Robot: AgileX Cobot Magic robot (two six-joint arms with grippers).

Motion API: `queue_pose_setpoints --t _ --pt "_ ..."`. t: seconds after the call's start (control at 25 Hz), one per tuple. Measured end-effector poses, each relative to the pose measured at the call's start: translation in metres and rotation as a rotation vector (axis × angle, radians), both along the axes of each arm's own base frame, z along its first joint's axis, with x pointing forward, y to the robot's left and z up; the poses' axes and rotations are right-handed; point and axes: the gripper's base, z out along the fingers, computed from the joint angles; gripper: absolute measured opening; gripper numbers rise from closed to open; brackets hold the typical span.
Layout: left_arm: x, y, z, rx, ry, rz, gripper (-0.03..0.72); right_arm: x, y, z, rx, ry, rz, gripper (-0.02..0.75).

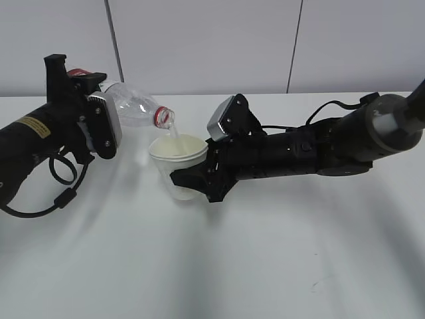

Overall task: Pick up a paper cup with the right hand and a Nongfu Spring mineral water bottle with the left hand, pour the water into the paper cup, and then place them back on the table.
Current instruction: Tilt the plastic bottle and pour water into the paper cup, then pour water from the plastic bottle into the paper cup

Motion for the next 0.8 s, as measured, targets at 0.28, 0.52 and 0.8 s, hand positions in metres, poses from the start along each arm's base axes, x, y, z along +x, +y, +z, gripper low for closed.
queue_pose_setpoints --t 0.28,0.52,0.8 --pt "0.0000 0.0000 0.0000 0.000 0.000 0.000 0.386 0.0001 -0.0001 -0.0001 -0.001 0.000 -0.001 0.475" --pt "0.0002 0.0005 0.0001 -0.004 0.000 0.006 0.386 0.0002 -0.0001 -0.0001 -0.001 0.000 -0.002 0.475" --pt "0.0002 0.0006 0.0004 -0.005 -0.003 0.007 0.386 0.0003 -0.0001 0.0000 0.000 0.000 -0.004 0.475"
